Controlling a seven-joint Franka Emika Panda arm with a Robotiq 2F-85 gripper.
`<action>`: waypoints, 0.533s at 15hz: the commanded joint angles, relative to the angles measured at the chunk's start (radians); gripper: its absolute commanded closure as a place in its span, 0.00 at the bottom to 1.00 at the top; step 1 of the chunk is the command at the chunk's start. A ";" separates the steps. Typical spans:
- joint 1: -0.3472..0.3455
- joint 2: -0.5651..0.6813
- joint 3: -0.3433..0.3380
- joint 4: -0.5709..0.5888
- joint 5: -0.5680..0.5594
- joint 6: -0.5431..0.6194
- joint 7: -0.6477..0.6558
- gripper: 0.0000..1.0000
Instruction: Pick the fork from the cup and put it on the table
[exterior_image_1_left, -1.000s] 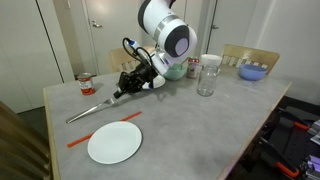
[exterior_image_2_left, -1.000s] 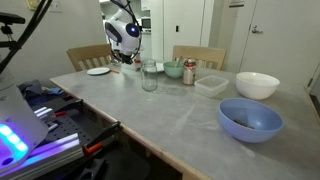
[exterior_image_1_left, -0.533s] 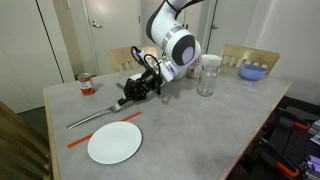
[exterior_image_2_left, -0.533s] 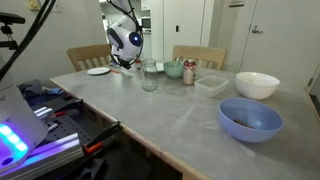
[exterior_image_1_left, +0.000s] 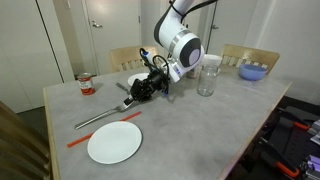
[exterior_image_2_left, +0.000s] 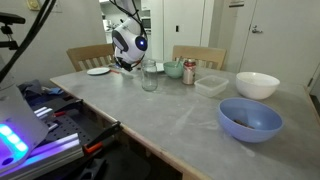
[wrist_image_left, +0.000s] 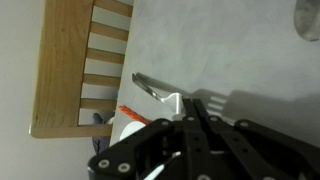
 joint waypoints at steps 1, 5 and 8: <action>-0.009 -0.013 -0.010 -0.012 -0.082 -0.094 -0.056 0.66; 0.000 -0.024 -0.027 -0.011 -0.181 -0.136 -0.041 0.37; 0.024 -0.056 -0.048 -0.019 -0.260 -0.093 -0.025 0.16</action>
